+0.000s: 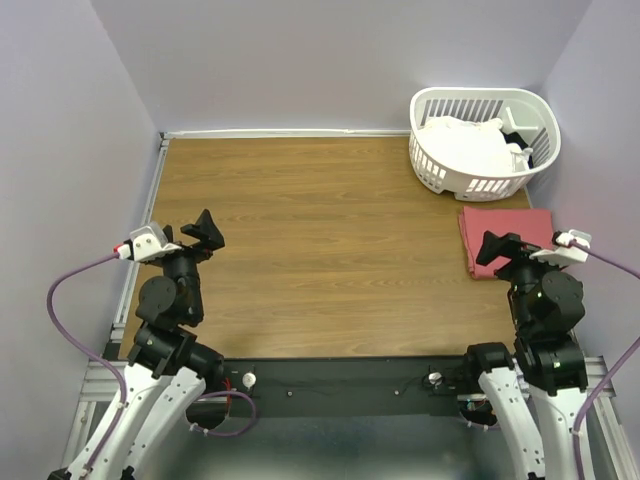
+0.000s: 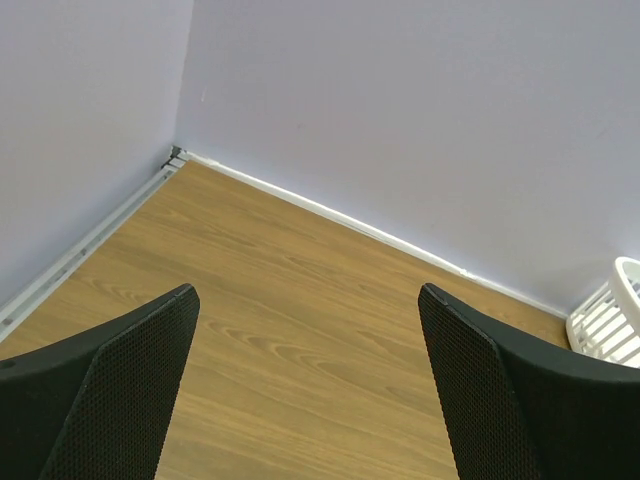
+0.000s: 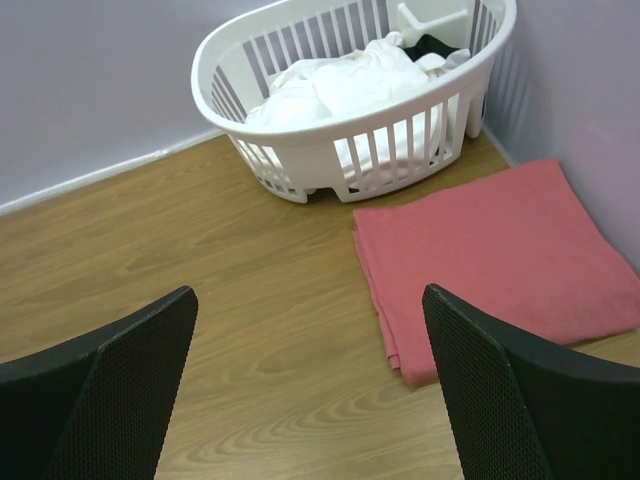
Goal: Fold and stack the t-shirts
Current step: Grab the tshirt from the pile
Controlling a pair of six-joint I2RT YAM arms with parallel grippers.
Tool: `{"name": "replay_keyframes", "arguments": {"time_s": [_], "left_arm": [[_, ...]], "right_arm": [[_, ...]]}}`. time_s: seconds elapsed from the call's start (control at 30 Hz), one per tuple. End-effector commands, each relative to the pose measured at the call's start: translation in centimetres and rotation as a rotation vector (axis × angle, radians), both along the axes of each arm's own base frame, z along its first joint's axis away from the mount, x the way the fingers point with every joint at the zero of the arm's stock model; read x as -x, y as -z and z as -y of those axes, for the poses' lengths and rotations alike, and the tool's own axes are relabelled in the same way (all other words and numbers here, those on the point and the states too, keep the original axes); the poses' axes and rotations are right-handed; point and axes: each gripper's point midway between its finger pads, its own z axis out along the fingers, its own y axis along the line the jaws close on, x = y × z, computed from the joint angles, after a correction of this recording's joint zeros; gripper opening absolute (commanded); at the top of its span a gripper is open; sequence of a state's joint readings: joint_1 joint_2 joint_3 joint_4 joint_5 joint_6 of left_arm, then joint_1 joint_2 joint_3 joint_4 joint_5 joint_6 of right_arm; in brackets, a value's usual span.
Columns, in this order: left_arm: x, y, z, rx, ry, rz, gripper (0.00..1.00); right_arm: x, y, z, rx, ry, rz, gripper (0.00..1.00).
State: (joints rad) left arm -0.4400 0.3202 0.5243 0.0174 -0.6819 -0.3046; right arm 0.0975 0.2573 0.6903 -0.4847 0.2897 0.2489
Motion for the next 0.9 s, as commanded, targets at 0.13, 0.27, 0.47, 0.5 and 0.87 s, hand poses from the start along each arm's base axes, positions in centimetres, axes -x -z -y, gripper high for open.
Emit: {"name": "replay_keyframes", "arguments": {"time_s": [0.13,0.27,0.47,0.5,0.87], "left_arm": [[-1.2,-0.7,1.2,-0.013,0.086,0.034,0.98],[-2.0,-0.5,0.8,-0.018,0.091,0.027,0.98],[-1.1,-1.0,0.2,-0.017,0.072,0.052,0.98],[-1.0,-1.0,0.2,-0.02,0.07,0.052,0.98],[-1.2,-0.5,0.1,-0.028,0.06,0.031,0.98]], "right_arm": [[-3.9,-4.0,-0.7,0.017,-0.02,0.023,1.0],[-9.2,-5.3,-0.8,0.01,0.007,-0.069,1.0],[-19.1,-6.1,-1.7,0.013,0.017,-0.183,1.0],[-20.6,-5.8,-1.6,0.018,0.032,-0.203,1.0],[-35.2,4.5,4.4,-0.024,0.121,-0.41,0.94]]}}
